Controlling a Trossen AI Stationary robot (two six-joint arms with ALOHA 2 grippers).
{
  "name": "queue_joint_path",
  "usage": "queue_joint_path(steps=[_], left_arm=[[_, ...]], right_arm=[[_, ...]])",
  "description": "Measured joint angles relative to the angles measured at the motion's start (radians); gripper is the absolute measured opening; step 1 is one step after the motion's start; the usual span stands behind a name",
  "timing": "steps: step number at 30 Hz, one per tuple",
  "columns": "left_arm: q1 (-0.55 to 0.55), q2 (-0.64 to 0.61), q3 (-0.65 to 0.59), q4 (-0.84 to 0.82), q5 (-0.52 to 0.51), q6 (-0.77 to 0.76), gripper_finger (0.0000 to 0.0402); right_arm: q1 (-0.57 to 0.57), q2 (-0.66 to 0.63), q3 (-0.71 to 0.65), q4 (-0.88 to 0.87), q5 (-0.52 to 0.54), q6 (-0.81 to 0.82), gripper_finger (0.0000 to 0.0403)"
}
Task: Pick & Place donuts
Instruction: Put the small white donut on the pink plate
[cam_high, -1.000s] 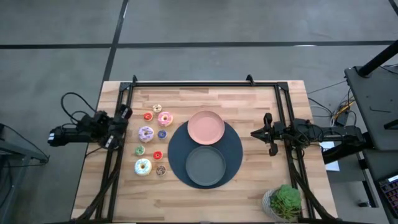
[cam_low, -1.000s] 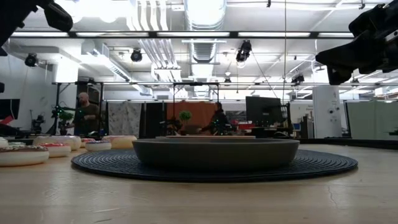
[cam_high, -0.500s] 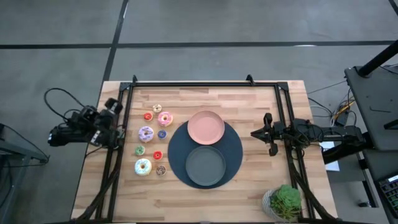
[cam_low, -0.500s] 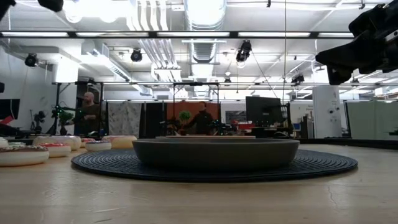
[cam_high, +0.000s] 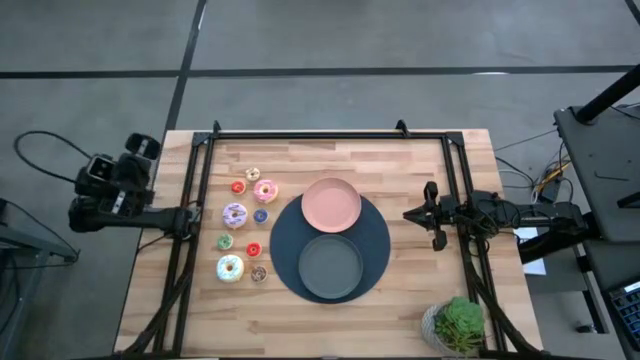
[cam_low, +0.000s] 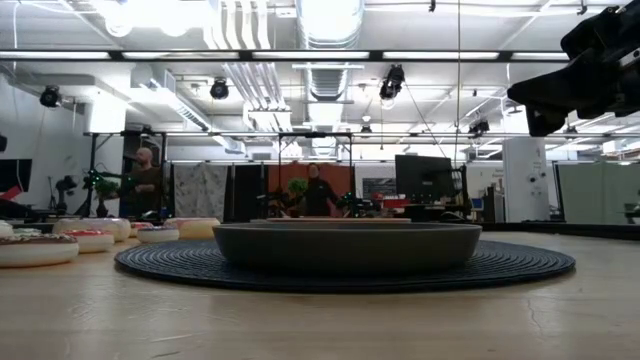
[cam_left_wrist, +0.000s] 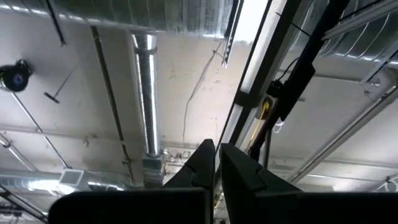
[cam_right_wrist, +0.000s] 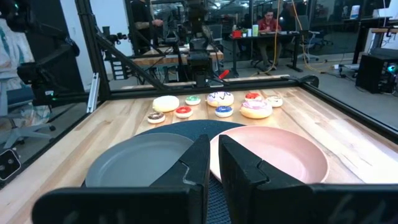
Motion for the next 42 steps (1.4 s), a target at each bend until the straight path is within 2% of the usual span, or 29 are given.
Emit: queue_joint_path(steps=[8,20,30,34,37,42], left_arm=[[0.000,0.200,0.208,-0.096,0.000,0.029,0.0000],[0.000,0.435,0.524,-0.518,0.000,0.029,0.0000],[0.000,0.502,0.566,-0.562,-0.037,0.028,0.0000],[0.000,0.510,0.573,-0.636,-0.101,0.017,0.0002],[0.000,0.519,0.590,-0.711,-0.143,0.017,0.0013],[0.001,0.548,0.657,-0.870,-0.174,0.016,0.0056]], right_arm=[[0.000,0.000,0.000,0.000,0.000,0.000,0.0029],[0.000,0.000,0.000,0.000,0.000,0.000,0.0029],[0.000,0.000,0.000,0.000,0.000,0.000,0.0029],[0.000,0.000,0.000,0.000,0.000,0.000,0.0029],[0.000,0.000,0.000,0.000,0.000,0.000,0.0029],[0.000,0.000,0.000,0.000,0.000,0.000,0.0029]])
